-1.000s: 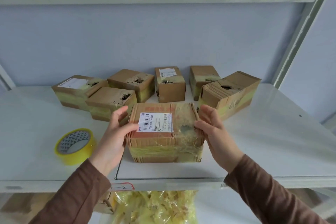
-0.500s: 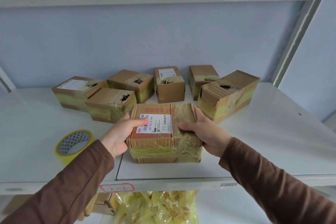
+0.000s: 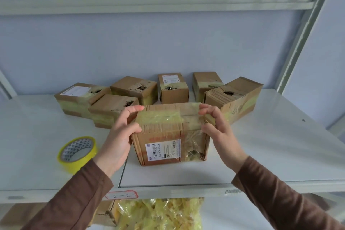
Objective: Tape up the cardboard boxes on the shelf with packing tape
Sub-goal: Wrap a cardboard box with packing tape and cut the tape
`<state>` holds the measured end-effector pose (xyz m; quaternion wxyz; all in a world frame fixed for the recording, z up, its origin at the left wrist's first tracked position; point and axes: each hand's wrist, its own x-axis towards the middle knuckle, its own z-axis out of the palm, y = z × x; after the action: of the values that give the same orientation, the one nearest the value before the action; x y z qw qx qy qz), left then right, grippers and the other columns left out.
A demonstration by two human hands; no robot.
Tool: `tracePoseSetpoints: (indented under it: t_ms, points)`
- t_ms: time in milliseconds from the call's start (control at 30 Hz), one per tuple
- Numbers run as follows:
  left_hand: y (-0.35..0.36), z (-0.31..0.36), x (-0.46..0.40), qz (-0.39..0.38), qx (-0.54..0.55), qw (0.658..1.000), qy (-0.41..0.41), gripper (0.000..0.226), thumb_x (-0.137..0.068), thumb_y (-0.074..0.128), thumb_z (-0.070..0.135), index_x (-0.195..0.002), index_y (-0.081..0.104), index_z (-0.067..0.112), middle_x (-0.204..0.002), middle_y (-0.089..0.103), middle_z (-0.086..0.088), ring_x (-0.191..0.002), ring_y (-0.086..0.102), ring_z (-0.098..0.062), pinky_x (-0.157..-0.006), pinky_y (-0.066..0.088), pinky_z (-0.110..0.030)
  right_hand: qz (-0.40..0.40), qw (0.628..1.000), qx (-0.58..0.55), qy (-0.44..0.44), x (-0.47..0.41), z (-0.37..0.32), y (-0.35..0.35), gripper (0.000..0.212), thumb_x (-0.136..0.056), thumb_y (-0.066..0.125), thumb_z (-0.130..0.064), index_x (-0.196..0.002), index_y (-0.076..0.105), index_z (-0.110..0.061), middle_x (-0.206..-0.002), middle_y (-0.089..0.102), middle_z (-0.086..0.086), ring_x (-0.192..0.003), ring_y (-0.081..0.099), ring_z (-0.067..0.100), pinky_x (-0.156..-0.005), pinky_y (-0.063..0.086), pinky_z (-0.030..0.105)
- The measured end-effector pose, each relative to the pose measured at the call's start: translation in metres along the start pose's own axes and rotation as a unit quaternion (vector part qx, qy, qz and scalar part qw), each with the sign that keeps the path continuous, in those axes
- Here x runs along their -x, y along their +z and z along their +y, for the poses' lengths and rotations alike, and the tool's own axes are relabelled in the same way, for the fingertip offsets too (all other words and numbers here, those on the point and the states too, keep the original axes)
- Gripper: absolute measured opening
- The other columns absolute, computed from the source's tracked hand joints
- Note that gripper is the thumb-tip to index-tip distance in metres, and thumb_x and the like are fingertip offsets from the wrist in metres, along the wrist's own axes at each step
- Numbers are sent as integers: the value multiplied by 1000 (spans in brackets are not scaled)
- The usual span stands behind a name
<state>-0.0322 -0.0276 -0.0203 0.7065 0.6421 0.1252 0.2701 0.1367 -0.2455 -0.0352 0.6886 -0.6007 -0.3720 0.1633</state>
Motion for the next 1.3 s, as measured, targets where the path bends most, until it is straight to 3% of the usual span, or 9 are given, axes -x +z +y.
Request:
tracePoseSetpoints:
  t_ms: [167, 267, 433, 633, 733, 900, 1067, 1167, 1300]
  points:
    - [3, 24, -21, -102, -348, 929, 74, 54, -104, 51, 48, -155, 33, 49, -168, 7, 27, -154, -3, 6, -127, 6, -40, -98, 941, 318, -64, -16, -24, -1, 56, -104, 46, -51, -157, 36, -36, -169, 19, -17, -156, 5, -1, -128, 11, 38]
    - [12, 24, -29, -187, -575, 793, 79, 68, -96, 21, 68, -159, 17, 44, -167, -1, 24, -154, -16, 1, -128, -6, -41, -159, 882, 436, -88, -23, -24, 4, 64, -101, 35, -56, -158, 36, -27, -168, 25, -9, -157, 7, 6, -129, 9, 49]
    - [16, 19, -34, -180, -625, 755, 75, 74, -92, 13, 71, -160, 18, 42, -168, 3, 21, -155, -9, -1, -124, -3, -30, -139, 865, 472, -100, -28, -18, 9, 56, -106, 33, -49, -151, 49, -20, -161, 40, -6, -154, 23, 9, -126, 19, 51]
    - [-1, 10, -26, -27, -127, 988, -89, 65, -86, 57, 77, -145, 48, 52, -165, 32, 16, -150, 30, -6, -125, 19, -43, -48, 992, 93, 68, -22, -15, -2, 84, -86, 41, -85, -158, 28, -45, -164, 25, -26, -153, 17, -2, -125, 16, 32]
    - [-15, 9, -19, -41, -97, 976, -193, 63, -86, 42, 81, -126, 70, 42, -132, 70, 0, -116, 69, -15, -94, 52, -41, -3, 978, 69, 197, -22, -12, -12, 93, -79, 29, -94, -152, 42, -39, -160, 42, -9, -145, 42, 15, -120, 31, 43]
    - [-6, 9, -14, -42, -50, 990, -128, 64, -92, 35, 82, -121, 73, 40, -128, 71, 3, -124, 64, -20, -103, 46, -47, 38, 984, -2, 176, -22, -9, -7, 76, -85, 33, -89, -129, 65, -35, -129, 69, -8, -120, 63, 11, -106, 48, 43]
    - [5, -9, -1, 13, -67, 996, -54, 10, -98, 64, 16, -104, 70, 22, -147, 54, 6, -134, 53, -18, -111, 45, -48, 82, 982, -98, 136, -9, 8, 7, 3, -99, 60, -9, -101, 59, -12, -141, 57, 5, -126, 61, 30, -102, 53, 55]
    - [2, -16, 2, 8, -51, 996, -68, 52, -88, 73, 6, -128, 61, 36, -150, 48, -3, -137, 49, -24, -111, 46, -50, 57, 983, -109, 134, -5, 8, 7, 41, -97, 56, 3, -128, 58, -23, -144, 54, 7, -122, 63, 36, -96, 58, 53]
    - [1, -11, -18, 35, -77, 988, -130, 101, -67, 87, 47, -153, 36, 39, -150, 47, 6, -139, 46, -18, -114, 39, -45, 1, 963, -139, 229, -19, 2, 3, 78, -93, 69, -14, -157, 30, -35, -142, 61, 4, -111, 72, 28, -86, 62, 41]
